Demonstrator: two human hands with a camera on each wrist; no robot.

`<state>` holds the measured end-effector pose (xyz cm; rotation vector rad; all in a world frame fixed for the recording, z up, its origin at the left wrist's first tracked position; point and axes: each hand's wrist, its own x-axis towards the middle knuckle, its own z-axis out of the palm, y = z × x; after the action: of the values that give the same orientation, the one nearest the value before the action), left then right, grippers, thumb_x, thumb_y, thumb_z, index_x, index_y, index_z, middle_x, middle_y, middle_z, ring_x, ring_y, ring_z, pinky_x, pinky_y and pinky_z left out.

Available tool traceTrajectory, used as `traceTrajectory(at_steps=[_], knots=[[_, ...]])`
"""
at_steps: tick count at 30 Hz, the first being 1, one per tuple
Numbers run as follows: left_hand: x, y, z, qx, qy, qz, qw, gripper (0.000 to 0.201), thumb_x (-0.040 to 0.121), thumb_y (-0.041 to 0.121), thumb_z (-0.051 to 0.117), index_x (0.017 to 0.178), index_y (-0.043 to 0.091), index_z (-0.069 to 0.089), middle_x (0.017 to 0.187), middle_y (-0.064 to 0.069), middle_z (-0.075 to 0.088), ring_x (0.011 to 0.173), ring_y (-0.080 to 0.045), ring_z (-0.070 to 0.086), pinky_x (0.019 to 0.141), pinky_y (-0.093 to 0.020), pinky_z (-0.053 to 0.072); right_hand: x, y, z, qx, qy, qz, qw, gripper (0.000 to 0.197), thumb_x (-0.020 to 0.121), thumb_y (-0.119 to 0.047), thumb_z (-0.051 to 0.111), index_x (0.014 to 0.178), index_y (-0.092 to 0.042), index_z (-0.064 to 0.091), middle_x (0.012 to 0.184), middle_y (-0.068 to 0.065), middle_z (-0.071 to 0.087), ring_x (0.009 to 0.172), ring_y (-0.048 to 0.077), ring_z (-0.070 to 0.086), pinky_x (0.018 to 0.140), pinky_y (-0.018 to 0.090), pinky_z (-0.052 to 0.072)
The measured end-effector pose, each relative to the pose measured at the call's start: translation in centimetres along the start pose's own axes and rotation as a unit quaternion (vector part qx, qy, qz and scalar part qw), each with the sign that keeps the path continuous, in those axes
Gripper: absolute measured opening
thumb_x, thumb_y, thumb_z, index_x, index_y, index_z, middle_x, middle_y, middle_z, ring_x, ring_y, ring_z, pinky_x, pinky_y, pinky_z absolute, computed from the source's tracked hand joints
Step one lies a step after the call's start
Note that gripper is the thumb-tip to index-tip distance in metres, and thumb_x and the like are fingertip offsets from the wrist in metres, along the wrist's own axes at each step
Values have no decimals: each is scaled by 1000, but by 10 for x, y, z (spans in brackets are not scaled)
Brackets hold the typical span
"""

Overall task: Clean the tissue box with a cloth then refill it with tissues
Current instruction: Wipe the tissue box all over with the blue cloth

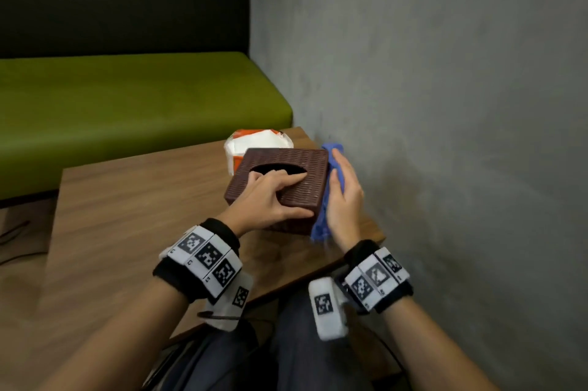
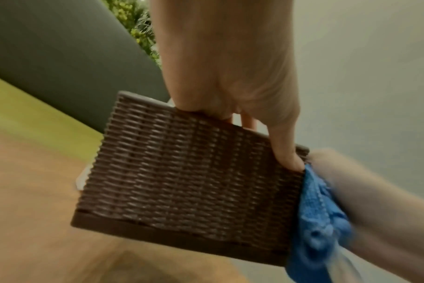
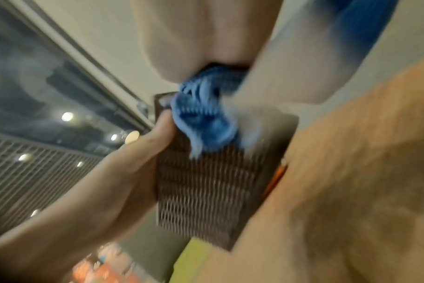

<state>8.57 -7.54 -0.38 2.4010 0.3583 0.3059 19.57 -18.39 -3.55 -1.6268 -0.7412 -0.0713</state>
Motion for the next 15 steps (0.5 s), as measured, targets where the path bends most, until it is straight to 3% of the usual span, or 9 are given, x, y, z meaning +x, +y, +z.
traceTrajectory(at_steps=[2,4,6,8,11,15], knots=[[6,-3,-6,50,1,1,999,73,72,47,70,135,26,42,109,5,49,117,-16,45,89,-28,17,-23,-1,5,-35,-34,-54,997,43,88,0,38,130,4,46,132,0,41,127,7,38,101,-3,22],[9,-10,-9,98,-33,5,995,73,73,49,68,136,26,40,111,2,50,114,-17,45,84,-28,16,-43,9,3,-84,-61,-93,990,47,84,9,37,130,8,43,135,4,38,128,13,35,105,-1,18],[8,-17,-6,124,-79,9,989,74,73,50,66,138,26,38,117,-2,51,115,-18,43,82,-28,14,-41,20,-3,-115,-45,-80,989,48,82,9,36,129,9,45,135,12,43,130,22,39,105,-1,18],[6,-22,3,135,-116,15,984,74,74,49,66,138,26,37,119,-3,50,116,-19,41,86,-30,14,-27,21,-5,-139,-25,-77,987,46,85,5,36,129,8,45,136,19,47,130,27,40,107,2,18],[6,-26,13,164,-166,19,972,72,76,46,66,138,26,37,121,-5,49,117,-20,39,99,-35,14,-18,18,1,-216,-132,-132,958,50,85,6,40,134,3,42,141,18,43,137,27,30,112,8,12],[9,-37,16,194,-194,20,961,70,76,46,65,137,28,38,119,-6,47,120,-22,36,112,-46,6,-21,29,4,-285,-223,-91,928,52,90,7,42,140,-5,35,150,11,32,142,26,21,117,35,23]])
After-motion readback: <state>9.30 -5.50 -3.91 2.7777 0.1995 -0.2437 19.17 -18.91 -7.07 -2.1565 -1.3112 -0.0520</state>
